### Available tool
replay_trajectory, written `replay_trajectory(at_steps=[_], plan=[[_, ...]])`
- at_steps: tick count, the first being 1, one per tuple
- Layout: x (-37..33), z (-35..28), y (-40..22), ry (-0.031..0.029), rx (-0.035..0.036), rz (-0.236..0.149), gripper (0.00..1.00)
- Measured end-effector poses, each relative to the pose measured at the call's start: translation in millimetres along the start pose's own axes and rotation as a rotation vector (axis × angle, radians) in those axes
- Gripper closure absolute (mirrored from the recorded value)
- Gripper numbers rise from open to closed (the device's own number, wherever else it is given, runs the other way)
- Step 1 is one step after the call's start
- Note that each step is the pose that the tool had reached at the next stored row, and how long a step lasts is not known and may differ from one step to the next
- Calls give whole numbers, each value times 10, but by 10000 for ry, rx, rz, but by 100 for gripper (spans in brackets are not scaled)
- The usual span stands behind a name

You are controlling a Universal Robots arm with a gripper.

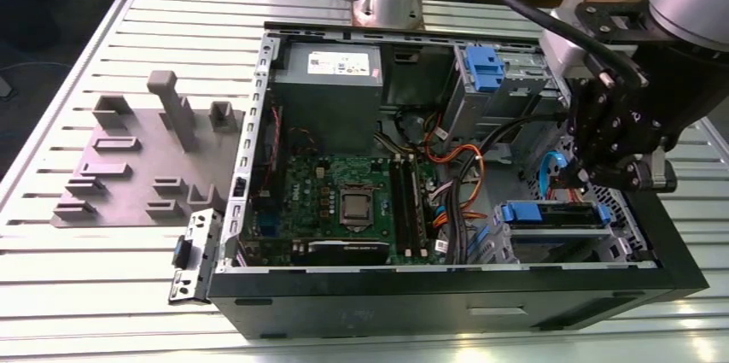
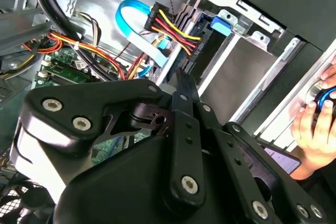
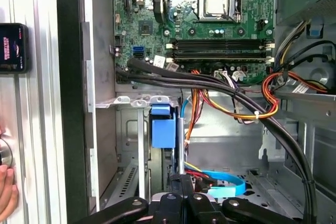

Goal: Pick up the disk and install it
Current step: 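Insert the second disk wire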

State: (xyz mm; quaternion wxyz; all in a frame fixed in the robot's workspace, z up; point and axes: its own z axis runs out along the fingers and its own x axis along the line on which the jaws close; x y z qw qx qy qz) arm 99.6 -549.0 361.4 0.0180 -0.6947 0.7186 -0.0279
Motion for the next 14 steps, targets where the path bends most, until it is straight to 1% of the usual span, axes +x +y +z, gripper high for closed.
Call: replay_trajectory(at_steps=[2,6,8,9,11,14], plan=[[-13,-16,-1,3,-41,-1,89],[-30,-44,-10,5,-190,-3,89],[-42,-43,-37,7,-324,-4,89],[-50,-45,-51,13,-367,-6,89],[-68,-43,-71,13,-413,-7,89],[-100,-42,-94,14,-431,-9,89]])
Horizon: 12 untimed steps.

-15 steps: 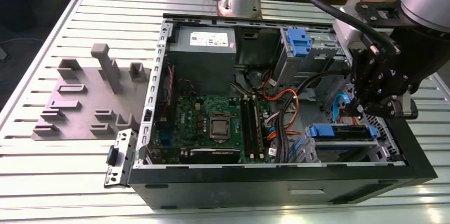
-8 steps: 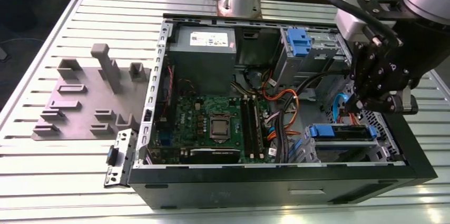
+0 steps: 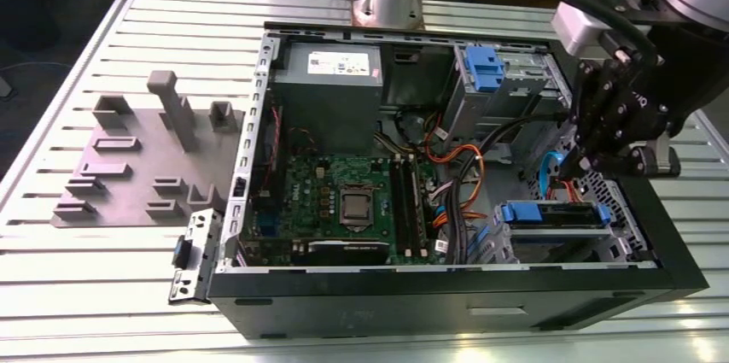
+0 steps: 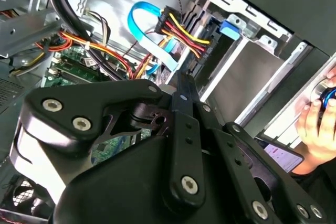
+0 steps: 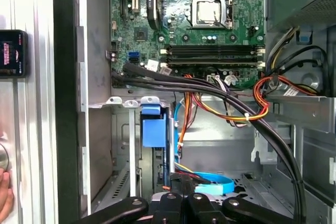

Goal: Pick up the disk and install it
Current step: 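Insert the second disk wire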

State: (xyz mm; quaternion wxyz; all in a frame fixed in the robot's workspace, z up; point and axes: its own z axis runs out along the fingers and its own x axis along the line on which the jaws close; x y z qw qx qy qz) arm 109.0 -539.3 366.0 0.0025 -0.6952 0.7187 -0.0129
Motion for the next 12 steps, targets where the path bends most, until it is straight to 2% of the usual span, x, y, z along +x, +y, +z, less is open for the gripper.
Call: replay_trajectory(at_steps=[5,12], plan=[[-72,5,-39,0,-42,-2,89],[-74,7,-46,6,-56,-1,89]])
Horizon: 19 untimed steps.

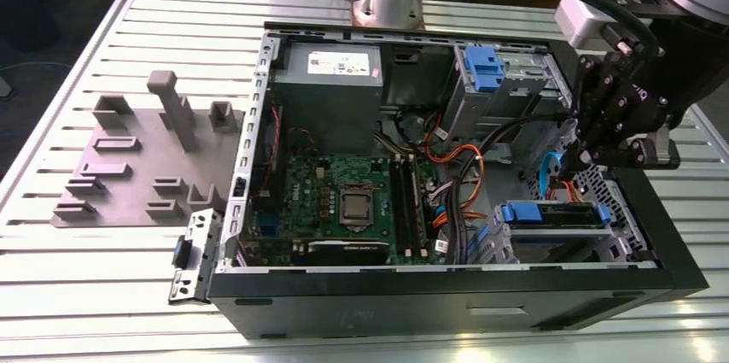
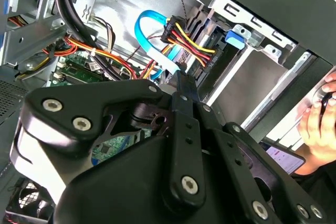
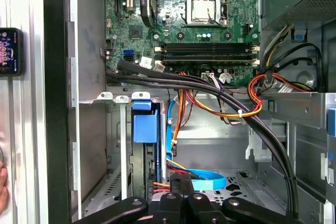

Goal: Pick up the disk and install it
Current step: 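Insert the second disk wire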

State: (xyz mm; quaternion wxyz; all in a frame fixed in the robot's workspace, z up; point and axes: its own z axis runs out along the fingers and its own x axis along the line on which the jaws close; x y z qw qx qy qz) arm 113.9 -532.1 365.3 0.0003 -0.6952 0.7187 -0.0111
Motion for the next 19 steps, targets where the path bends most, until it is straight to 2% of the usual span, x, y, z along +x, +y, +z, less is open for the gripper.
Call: replay_trajectory(at_steps=[1,2,4,5,10,12,15,16,19], plan=[[0,1,-1,-2,-2,0,89],[0,1,-2,-2,-3,-1,83],[0,1,-2,-1,-3,0,83],[0,2,-2,-1,-3,0,76],[0,6,-2,0,-4,0,76],[-1,13,-3,6,-7,-1,69],[0,20,-3,49,-11,-4,64],[-1,25,-7,78,-17,-13,57],[-1,41,-15,126,-41,-53,57]])
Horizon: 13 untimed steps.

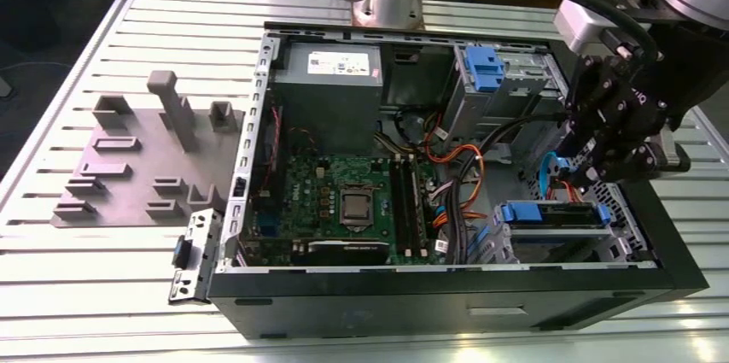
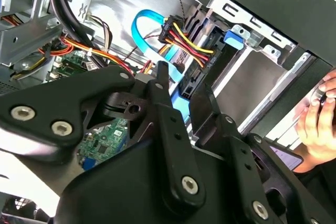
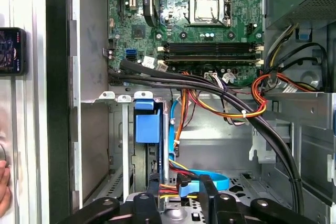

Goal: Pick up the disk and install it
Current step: 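Insert the second disk wire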

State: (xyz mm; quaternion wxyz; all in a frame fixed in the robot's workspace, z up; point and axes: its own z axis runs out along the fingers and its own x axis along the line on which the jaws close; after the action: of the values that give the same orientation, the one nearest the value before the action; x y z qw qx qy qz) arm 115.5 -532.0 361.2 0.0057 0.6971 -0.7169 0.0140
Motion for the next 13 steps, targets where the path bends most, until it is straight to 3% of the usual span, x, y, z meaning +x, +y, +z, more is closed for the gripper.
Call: replay_trajectory(at_steps=[13], plan=[[-51,102,-22,14,-82,-31,57]])
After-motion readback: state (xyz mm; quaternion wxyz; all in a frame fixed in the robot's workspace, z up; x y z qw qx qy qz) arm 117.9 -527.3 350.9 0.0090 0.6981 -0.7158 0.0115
